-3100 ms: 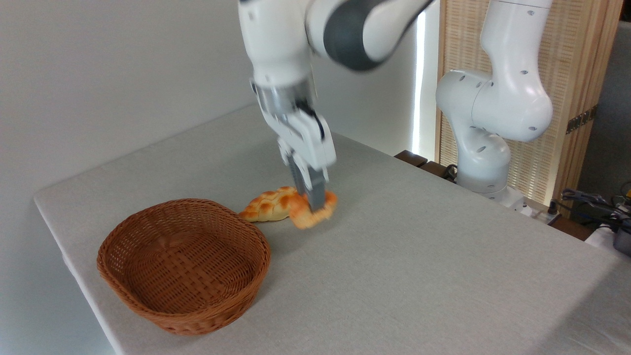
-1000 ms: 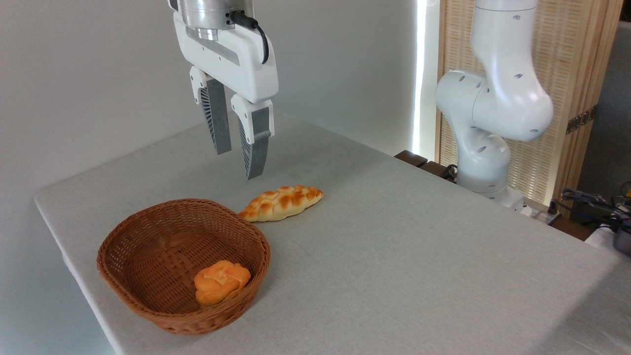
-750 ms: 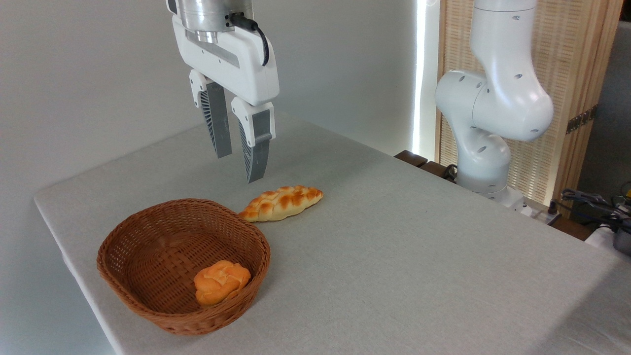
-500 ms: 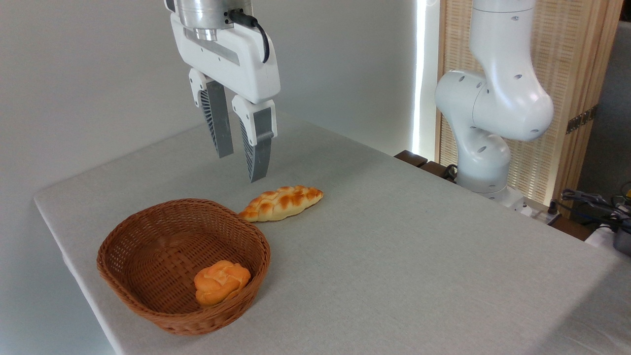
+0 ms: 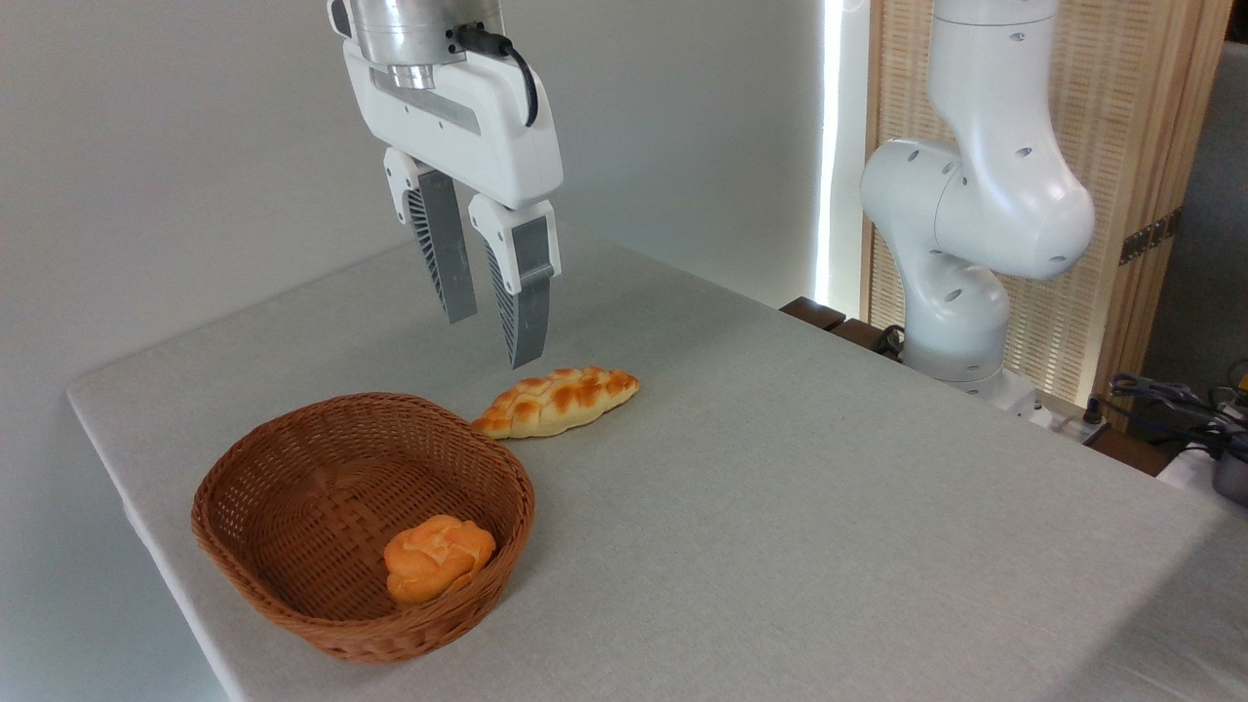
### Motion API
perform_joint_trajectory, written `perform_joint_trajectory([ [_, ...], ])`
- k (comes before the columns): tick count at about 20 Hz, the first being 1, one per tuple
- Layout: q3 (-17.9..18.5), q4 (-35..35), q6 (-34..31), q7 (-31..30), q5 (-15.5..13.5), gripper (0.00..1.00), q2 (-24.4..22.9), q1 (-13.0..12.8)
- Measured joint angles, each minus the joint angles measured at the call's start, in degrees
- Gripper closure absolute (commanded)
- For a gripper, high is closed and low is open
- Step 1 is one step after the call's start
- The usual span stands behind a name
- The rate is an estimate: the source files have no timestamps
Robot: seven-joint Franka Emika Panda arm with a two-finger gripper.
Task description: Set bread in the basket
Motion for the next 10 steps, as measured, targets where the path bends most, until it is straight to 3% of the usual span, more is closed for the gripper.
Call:
perform_joint_trajectory([
  [10, 0.0, 0.0, -0.1, -2.1, 0.0, 0.0, 0.1, 0.0],
])
